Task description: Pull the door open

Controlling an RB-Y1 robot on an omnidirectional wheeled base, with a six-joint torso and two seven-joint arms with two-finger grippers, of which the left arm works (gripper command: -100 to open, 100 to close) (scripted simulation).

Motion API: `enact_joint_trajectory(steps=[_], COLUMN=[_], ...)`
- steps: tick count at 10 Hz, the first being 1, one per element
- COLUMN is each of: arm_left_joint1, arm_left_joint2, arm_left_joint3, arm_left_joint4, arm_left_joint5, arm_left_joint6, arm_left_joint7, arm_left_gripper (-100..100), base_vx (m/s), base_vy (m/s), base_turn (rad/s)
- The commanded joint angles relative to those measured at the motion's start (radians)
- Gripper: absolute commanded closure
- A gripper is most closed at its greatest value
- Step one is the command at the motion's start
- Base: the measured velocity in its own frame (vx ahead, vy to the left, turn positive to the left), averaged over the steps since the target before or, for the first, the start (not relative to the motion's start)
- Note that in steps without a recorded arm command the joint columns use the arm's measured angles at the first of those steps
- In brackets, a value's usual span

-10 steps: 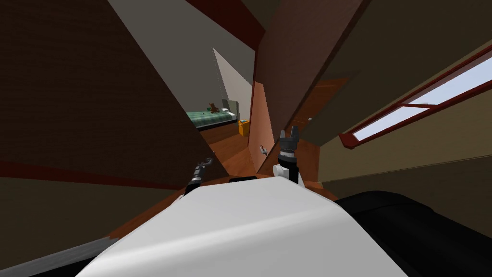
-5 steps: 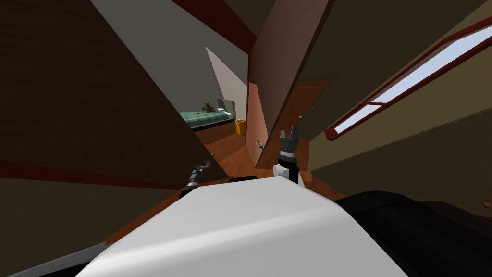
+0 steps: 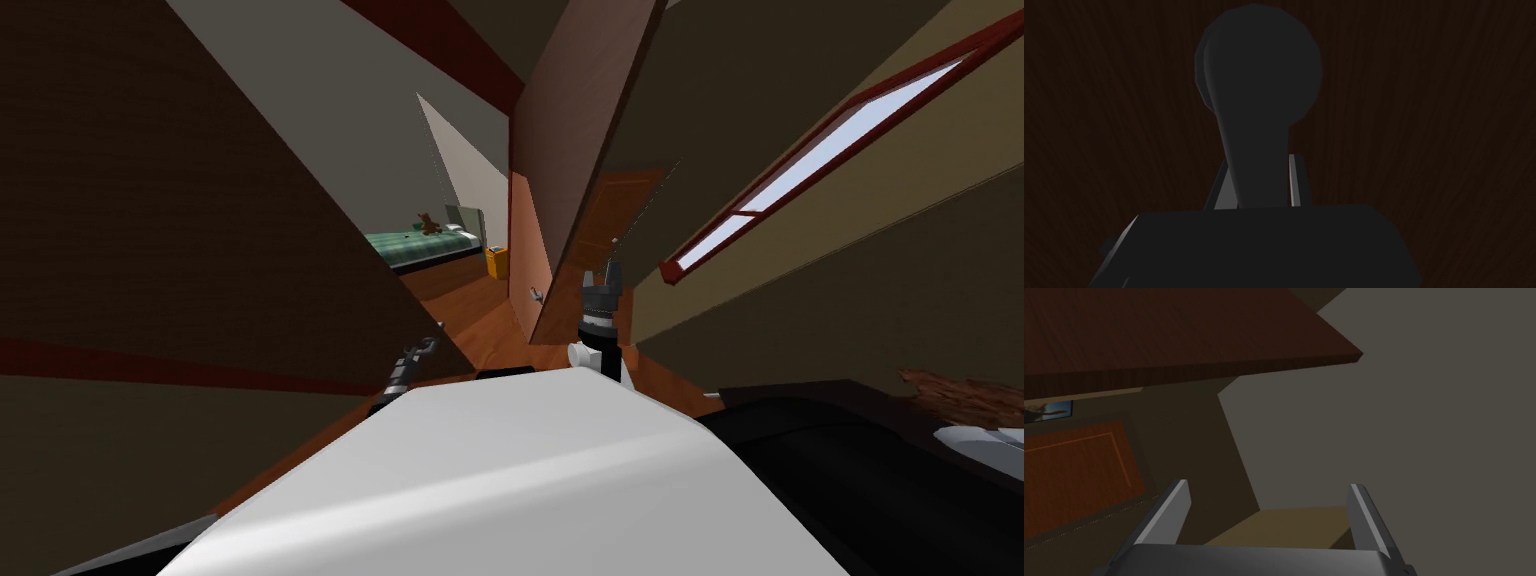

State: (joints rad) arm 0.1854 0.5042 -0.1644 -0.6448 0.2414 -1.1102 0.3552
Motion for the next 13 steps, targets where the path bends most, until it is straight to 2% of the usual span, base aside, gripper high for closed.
enact_joint_trajectory(steps=[1, 2, 3, 11, 12, 13], arm_left_joint1=[0.015, 0.006, 0.016, 0.058, 0.049, 0.030], arm_left_joint2=[-0.001, 0.003, 0.007, 0.027, 0.035, 0.026], arm_left_joint3=[-0.017, -0.006, -0.014, -0.057, -0.047, -0.043], arm_left_joint4=[0.001, 0.002, 0.013, 0.058, 0.063, 0.074], arm_left_joint5=[-0.006, -0.001, -0.001, 0.003, 0.007, -0.001], arm_left_joint6=[-0.028, -0.013, -0.034, -0.145, -0.135, -0.119], arm_left_joint7=[0.009, 0.004, 0.010, 0.036, 0.036, 0.034], arm_left_gripper=[100, 100, 100, 100, 100, 100], base_vx=[-0.127, -0.061, -0.147, -0.226, -0.099, -0.163], base_vy=[0.040, 0.021, 0.037, 0.062, 0.028, 0.039], base_turn=[-0.080, -0.009, -0.185, -0.185, -0.004, -0.107])
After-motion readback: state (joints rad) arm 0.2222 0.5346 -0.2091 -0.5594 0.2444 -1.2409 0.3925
